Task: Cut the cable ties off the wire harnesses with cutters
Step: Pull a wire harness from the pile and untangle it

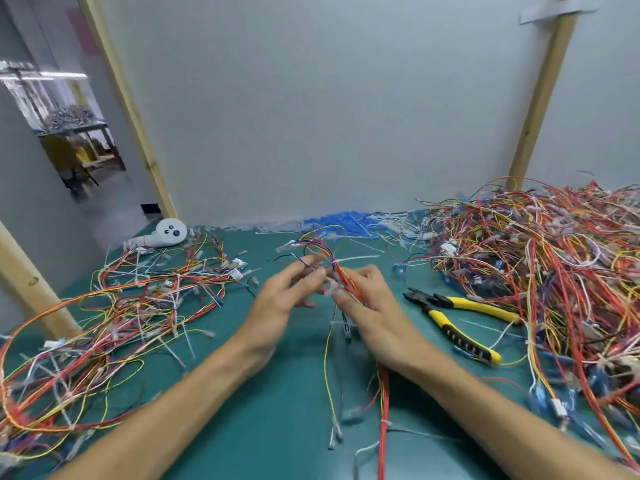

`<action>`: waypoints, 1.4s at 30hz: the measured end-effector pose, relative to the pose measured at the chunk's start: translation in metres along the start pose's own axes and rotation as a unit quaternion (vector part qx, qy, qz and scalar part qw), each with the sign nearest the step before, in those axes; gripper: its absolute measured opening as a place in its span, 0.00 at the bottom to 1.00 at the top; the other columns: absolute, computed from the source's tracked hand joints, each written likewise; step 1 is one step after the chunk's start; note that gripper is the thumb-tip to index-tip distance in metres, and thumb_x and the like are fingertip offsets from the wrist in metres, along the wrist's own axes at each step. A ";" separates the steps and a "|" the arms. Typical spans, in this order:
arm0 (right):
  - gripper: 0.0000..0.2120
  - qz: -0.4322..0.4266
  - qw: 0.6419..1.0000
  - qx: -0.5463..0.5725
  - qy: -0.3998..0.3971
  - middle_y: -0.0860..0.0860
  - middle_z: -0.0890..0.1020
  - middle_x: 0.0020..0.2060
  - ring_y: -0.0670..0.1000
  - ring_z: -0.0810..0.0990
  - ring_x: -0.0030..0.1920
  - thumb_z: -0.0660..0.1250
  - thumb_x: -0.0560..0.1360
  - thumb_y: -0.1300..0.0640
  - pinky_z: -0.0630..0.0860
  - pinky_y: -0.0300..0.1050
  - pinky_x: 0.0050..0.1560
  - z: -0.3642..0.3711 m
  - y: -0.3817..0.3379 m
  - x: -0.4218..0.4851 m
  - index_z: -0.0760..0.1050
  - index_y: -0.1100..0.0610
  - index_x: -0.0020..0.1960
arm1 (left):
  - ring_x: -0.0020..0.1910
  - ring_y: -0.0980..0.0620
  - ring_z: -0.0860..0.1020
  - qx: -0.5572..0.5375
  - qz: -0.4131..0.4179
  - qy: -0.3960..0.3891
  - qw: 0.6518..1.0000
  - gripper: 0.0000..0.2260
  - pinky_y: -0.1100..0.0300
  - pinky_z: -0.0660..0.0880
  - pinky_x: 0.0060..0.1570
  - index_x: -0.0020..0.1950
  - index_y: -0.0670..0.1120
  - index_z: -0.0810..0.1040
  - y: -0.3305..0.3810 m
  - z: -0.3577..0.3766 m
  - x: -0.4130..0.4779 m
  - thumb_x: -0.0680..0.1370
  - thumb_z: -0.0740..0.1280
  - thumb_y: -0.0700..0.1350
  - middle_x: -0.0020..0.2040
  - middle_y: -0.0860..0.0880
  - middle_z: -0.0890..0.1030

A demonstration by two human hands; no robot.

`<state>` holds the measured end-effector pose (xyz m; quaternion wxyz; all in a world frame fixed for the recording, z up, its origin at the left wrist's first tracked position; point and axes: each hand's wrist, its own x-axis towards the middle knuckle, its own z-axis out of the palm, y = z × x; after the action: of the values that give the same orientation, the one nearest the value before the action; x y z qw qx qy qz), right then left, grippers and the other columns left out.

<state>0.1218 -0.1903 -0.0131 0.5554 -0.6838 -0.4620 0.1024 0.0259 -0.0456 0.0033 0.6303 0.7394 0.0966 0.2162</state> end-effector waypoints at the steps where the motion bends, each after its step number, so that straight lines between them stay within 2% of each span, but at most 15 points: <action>1: 0.10 -0.009 0.999 -0.039 -0.007 0.48 0.73 0.52 0.44 0.71 0.59 0.61 0.85 0.50 0.68 0.36 0.61 0.004 0.004 0.000 0.79 0.47 0.61 | 0.52 0.54 0.79 -0.036 -0.005 0.019 0.999 0.16 0.57 0.73 0.50 0.61 0.52 0.84 -0.006 0.001 0.003 0.75 0.71 0.54 0.56 0.47 0.86; 3: 0.11 -0.010 0.995 -0.099 -0.022 0.50 0.70 0.54 0.43 0.72 0.58 0.59 0.83 0.45 0.71 0.40 0.62 0.008 0.010 0.000 0.76 0.48 0.60 | 0.49 0.52 0.78 -0.093 -0.003 0.047 0.995 0.12 0.57 0.72 0.49 0.55 0.51 0.87 -0.015 0.000 0.005 0.73 0.74 0.49 0.51 0.47 0.85; 7: 0.10 -0.034 0.986 -0.158 -0.036 0.49 0.67 0.57 0.44 0.73 0.59 0.58 0.85 0.43 0.73 0.48 0.64 0.012 0.016 0.002 0.70 0.45 0.63 | 0.52 0.49 0.78 -0.164 -0.018 0.036 0.986 0.10 0.51 0.70 0.53 0.53 0.49 0.88 -0.025 -0.011 0.005 0.73 0.74 0.45 0.51 0.48 0.85; 11: 0.06 -0.037 0.982 -0.178 -0.050 0.45 0.66 0.53 0.41 0.70 0.56 0.64 0.85 0.47 0.71 0.43 0.61 0.011 0.013 0.003 0.68 0.48 0.57 | 0.54 0.44 0.78 -0.196 -0.040 0.003 0.980 0.16 0.46 0.69 0.60 0.59 0.36 0.83 -0.026 -0.007 0.004 0.75 0.72 0.44 0.54 0.40 0.83; 13: 0.09 -0.031 0.988 -0.142 -0.061 0.45 0.67 0.52 0.42 0.71 0.54 0.64 0.82 0.42 0.70 0.37 0.57 0.007 0.008 0.002 0.71 0.48 0.54 | 0.53 0.44 0.79 -0.212 -0.044 -0.010 0.976 0.14 0.47 0.70 0.58 0.58 0.37 0.82 -0.024 -0.005 0.004 0.76 0.71 0.44 0.53 0.39 0.82; 15: 0.15 -0.007 0.999 -0.030 -0.033 0.49 0.73 0.51 0.45 0.74 0.54 0.62 0.80 0.37 0.69 0.35 0.56 0.003 0.001 0.004 0.77 0.48 0.52 | 0.47 0.49 0.80 -0.206 -0.042 -0.024 0.977 0.08 0.53 0.70 0.51 0.52 0.43 0.81 -0.021 -0.005 0.004 0.76 0.70 0.46 0.50 0.43 0.83; 17: 0.18 0.037 0.995 0.094 0.019 0.53 0.80 0.49 0.48 0.76 0.51 0.63 0.78 0.37 0.68 0.43 0.57 -0.001 -0.002 0.008 0.82 0.49 0.47 | 0.41 0.53 0.80 -0.193 -0.035 -0.030 0.980 0.02 0.54 0.68 0.45 0.45 0.49 0.78 -0.020 -0.005 0.004 0.76 0.70 0.45 0.46 0.46 0.82; 19: 0.17 0.069 0.986 0.145 0.044 0.51 0.83 0.43 0.51 0.76 0.46 0.65 0.78 0.40 0.69 0.49 0.52 -0.006 -0.002 0.013 0.84 0.50 0.41 | 0.43 0.47 0.81 -0.185 -0.023 -0.023 0.982 0.04 0.49 0.68 0.46 0.41 0.51 0.78 -0.022 -0.002 0.003 0.75 0.70 0.44 0.42 0.47 0.81; 21: 0.15 0.061 0.987 0.140 0.056 0.47 0.83 0.37 0.47 0.77 0.42 0.67 0.78 0.44 0.71 0.42 0.48 -0.007 0.000 0.013 0.84 0.50 0.38 | 0.46 0.42 0.79 -0.175 -0.008 -0.023 0.984 0.02 0.45 0.67 0.49 0.44 0.50 0.81 -0.024 0.000 0.002 0.74 0.71 0.43 0.44 0.43 0.82; 25: 0.14 0.068 0.988 0.114 0.073 0.47 0.78 0.34 0.43 0.73 0.35 0.73 0.78 0.46 0.70 0.38 0.41 -0.004 0.002 0.011 0.81 0.49 0.35 | 0.39 0.49 0.75 -0.159 -0.002 -0.019 0.987 0.04 0.44 0.65 0.49 0.45 0.49 0.83 -0.024 -0.001 0.000 0.74 0.69 0.42 0.41 0.49 0.82; 29: 0.12 0.094 0.982 0.135 0.092 0.47 0.77 0.32 0.44 0.72 0.34 0.74 0.76 0.47 0.68 0.43 0.42 -0.003 0.003 0.009 0.82 0.53 0.39 | 0.42 0.44 0.71 -0.160 0.003 -0.033 0.987 0.01 0.41 0.64 0.48 0.44 0.45 0.81 -0.024 0.000 -0.001 0.74 0.69 0.41 0.40 0.46 0.78; 34: 0.07 0.138 0.966 0.203 0.076 0.48 0.78 0.35 0.47 0.73 0.37 0.78 0.72 0.51 0.67 0.53 0.49 -0.004 0.003 0.007 0.84 0.53 0.41 | 0.41 0.43 0.72 -0.160 -0.003 -0.044 0.986 0.05 0.43 0.64 0.49 0.42 0.44 0.79 -0.022 -0.001 -0.002 0.73 0.72 0.44 0.38 0.46 0.78; 36: 0.05 0.128 0.965 0.219 0.061 0.48 0.78 0.36 0.47 0.74 0.37 0.78 0.72 0.54 0.68 0.51 0.49 -0.006 0.003 0.007 0.83 0.52 0.39 | 0.37 0.47 0.75 -0.155 -0.006 -0.033 0.987 0.08 0.47 0.66 0.46 0.38 0.46 0.79 -0.020 0.000 -0.002 0.73 0.73 0.48 0.35 0.48 0.79; 38: 0.03 0.117 0.966 0.225 0.058 0.49 0.78 0.36 0.48 0.73 0.37 0.75 0.71 0.56 0.68 0.48 0.48 -0.007 0.001 0.007 0.82 0.52 0.39 | 0.36 0.50 0.75 -0.150 -0.006 -0.019 0.989 0.08 0.51 0.68 0.45 0.35 0.47 0.79 -0.020 0.001 -0.003 0.74 0.72 0.46 0.34 0.49 0.80; 42: 0.07 0.101 0.970 0.210 0.070 0.51 0.79 0.34 0.49 0.72 0.36 0.73 0.76 0.60 0.67 0.48 0.47 -0.008 0.001 0.008 0.83 0.53 0.40 | 0.37 0.49 0.77 -0.141 -0.004 0.004 0.990 0.09 0.50 0.69 0.46 0.34 0.48 0.82 -0.021 0.000 -0.003 0.75 0.69 0.44 0.37 0.47 0.83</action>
<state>0.1316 -0.1898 -0.0078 0.7043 -0.6004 -0.3190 0.2042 0.0257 -0.0436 -0.0175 0.7286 0.6419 0.0703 0.2285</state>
